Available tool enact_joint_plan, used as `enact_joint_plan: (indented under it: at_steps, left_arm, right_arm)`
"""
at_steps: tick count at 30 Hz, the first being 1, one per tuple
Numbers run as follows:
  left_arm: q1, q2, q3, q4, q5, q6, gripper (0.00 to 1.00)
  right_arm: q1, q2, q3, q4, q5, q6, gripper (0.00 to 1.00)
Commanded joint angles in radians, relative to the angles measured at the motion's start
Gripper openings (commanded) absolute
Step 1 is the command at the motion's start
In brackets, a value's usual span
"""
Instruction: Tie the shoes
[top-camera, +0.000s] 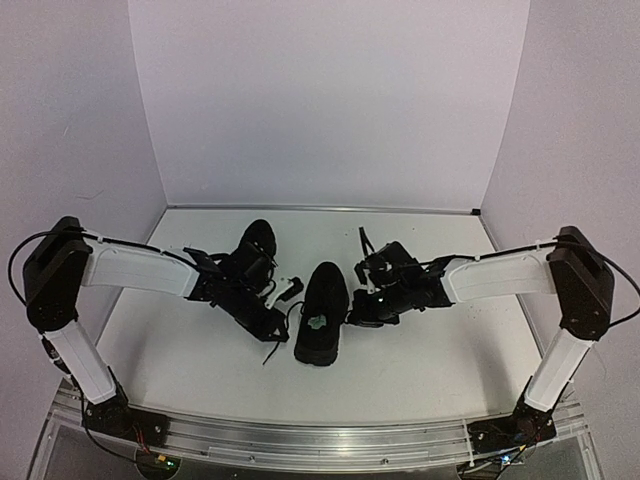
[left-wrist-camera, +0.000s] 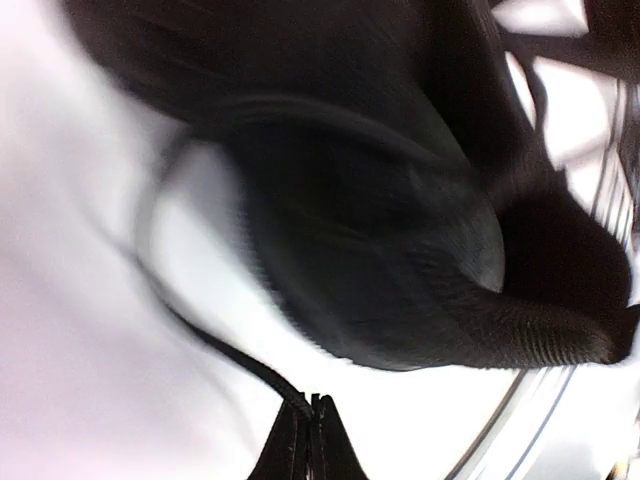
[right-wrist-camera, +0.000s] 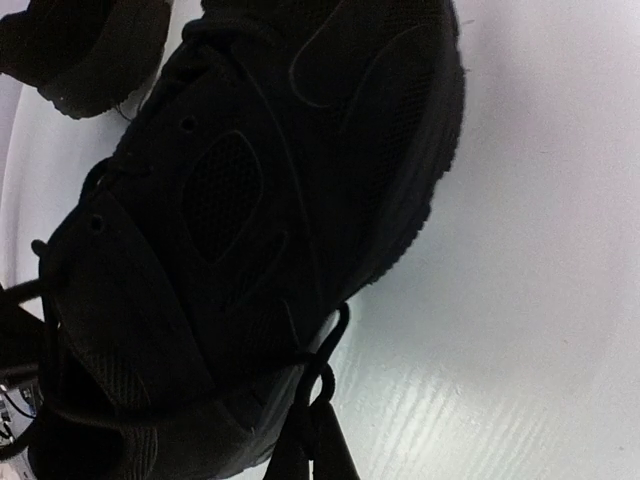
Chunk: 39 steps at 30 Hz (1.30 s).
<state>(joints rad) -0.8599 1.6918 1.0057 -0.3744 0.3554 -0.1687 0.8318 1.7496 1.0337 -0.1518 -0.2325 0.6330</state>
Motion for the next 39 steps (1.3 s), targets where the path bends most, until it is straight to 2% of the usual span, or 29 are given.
enact_joint_plan:
  at_steps: [1,8,14,18,23,29,36,39]
  left_arm:
    - [0.119,-0.175,-0.024,0.013,-0.095,-0.136,0.0]
    - [0.157,-0.34,0.002,-0.053,-0.383,-0.246,0.0]
    - [0.175,-0.359,0.027,-0.189,-0.525,-0.276,0.0]
    - [0.204,-0.372,0.005,-0.254,-0.599,-0.315,0.0]
    - [0.239,-0.387,-0.039,-0.236,-0.593,-0.319,0.0]
    - [0.304,-0.328,-0.033,-0.225,-0.579,-0.293,0.0]
    - [0.46,-0.291,-0.048,-0.201,-0.502,-0.234,0.0]
    - [0.487,-0.301,-0.04,-0.193,-0.484,-0.195,0.0]
  right_arm:
    - [-0.067,-0.219,-0.077,-0.003,0.039,0.068,0.0]
    - [-0.098,-0.524,-0.204,-0.083,0.143,0.201,0.0]
    - [-0.099,-0.624,-0.295,-0.177,0.205,0.324,0.0]
    - [-0.099,-0.683,-0.344,-0.284,0.316,0.413,0.0]
    - [-0.099,-0.719,-0.409,-0.34,0.408,0.517,0.0]
    - [-0.1,-0.69,-0.438,-0.342,0.456,0.608,0.0]
    - [-0.134,-0.744,-0.454,-0.368,0.505,0.603,0.0]
    - [-0.14,-0.757,-0.444,-0.369,0.499,0.581,0.0]
